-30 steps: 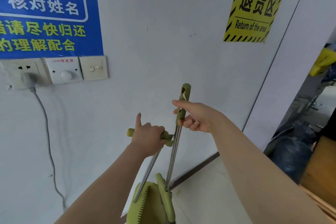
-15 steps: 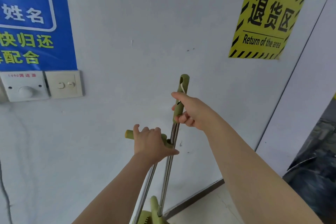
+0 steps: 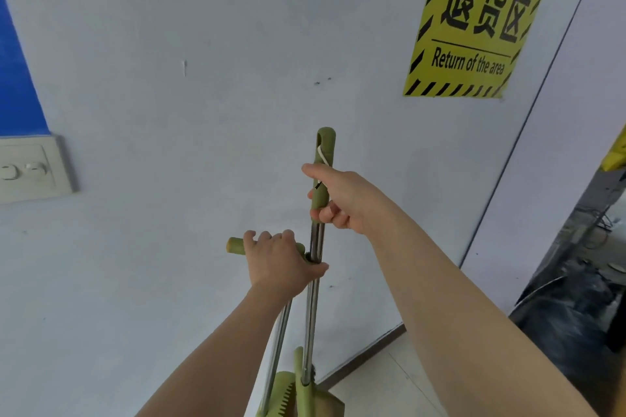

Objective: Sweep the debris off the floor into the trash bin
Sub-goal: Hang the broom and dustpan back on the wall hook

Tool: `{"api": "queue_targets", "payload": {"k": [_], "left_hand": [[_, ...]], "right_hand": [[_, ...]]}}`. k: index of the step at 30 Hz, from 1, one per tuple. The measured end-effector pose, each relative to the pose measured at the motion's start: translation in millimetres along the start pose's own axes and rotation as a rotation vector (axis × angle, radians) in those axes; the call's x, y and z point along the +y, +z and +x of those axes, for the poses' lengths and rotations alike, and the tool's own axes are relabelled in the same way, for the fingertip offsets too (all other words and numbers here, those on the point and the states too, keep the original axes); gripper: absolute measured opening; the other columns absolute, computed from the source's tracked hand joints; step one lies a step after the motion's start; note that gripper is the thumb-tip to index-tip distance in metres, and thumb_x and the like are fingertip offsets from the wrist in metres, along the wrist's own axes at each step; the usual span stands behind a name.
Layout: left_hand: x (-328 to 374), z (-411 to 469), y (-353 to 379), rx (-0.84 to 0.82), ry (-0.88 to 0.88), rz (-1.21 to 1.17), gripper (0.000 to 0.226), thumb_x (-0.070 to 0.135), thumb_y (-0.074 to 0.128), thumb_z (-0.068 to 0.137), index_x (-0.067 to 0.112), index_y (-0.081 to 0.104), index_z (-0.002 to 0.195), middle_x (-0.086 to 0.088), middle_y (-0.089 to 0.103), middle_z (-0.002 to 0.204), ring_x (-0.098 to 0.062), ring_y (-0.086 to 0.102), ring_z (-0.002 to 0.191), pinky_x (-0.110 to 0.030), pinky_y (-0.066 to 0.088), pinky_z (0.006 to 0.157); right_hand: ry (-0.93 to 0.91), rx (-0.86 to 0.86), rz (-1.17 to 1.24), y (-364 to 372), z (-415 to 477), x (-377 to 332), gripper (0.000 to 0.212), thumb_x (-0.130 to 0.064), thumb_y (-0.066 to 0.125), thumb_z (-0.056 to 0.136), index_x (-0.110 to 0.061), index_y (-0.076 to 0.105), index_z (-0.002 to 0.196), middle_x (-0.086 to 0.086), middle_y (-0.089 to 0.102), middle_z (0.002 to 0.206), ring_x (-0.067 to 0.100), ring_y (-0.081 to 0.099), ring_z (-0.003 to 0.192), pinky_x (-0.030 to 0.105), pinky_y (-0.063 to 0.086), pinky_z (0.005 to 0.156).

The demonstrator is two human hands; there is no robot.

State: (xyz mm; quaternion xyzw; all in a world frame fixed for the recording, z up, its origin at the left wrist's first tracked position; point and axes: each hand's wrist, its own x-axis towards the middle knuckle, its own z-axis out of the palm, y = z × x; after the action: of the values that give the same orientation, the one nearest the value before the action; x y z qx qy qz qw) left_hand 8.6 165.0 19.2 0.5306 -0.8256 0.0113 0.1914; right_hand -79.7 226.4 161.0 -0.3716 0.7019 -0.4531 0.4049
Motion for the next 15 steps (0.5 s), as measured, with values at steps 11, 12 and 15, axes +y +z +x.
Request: {"api": "queue_targets", "payload": {"k": [11,12,15], "left_hand": [[10,42,25,-0.01,0.168,-0.003,0.048,0.071,0.049,0.063,0.025,0.053,0.077,0.013,0.051,0.068,-0.016,0.048,0.077,-0.035,0.026,0.096],[9,46,25,-0.016,0.173,0.001,0.049,0.072,0.049,0.063,0.025,0.053,0.077,0.013,0.05,0.067,-0.016,0.048,0.077,-0.035,0.026,0.095],[10,59,25,-0.048,0.188,0.02,0.051,0.074,0.05,0.063,0.025,0.053,0.077,0.014,0.046,0.064,-0.016,0.048,0.075,-0.035,0.027,0.09]], "right_hand": [[-0.179,0.1,0.003,-53,23,-15,0.024,-0.015,0.08,0.075,0.0,0.073,0.092,0.002,0.055,0.061,0.009,0.044,0.05,0.016,0.037,0.045],[-0.207,0.114,0.034,-57,24,-15,0.018,-0.009,0.078,0.075,0.0,0.072,0.089,0.003,0.057,0.061,0.01,0.048,0.05,0.016,0.041,0.047],[-0.272,0.141,0.048,-67,30,-18,0.01,-0.005,0.076,0.077,0.0,0.072,0.085,0.008,0.065,0.066,0.012,0.057,0.055,0.019,0.05,0.056]]}}
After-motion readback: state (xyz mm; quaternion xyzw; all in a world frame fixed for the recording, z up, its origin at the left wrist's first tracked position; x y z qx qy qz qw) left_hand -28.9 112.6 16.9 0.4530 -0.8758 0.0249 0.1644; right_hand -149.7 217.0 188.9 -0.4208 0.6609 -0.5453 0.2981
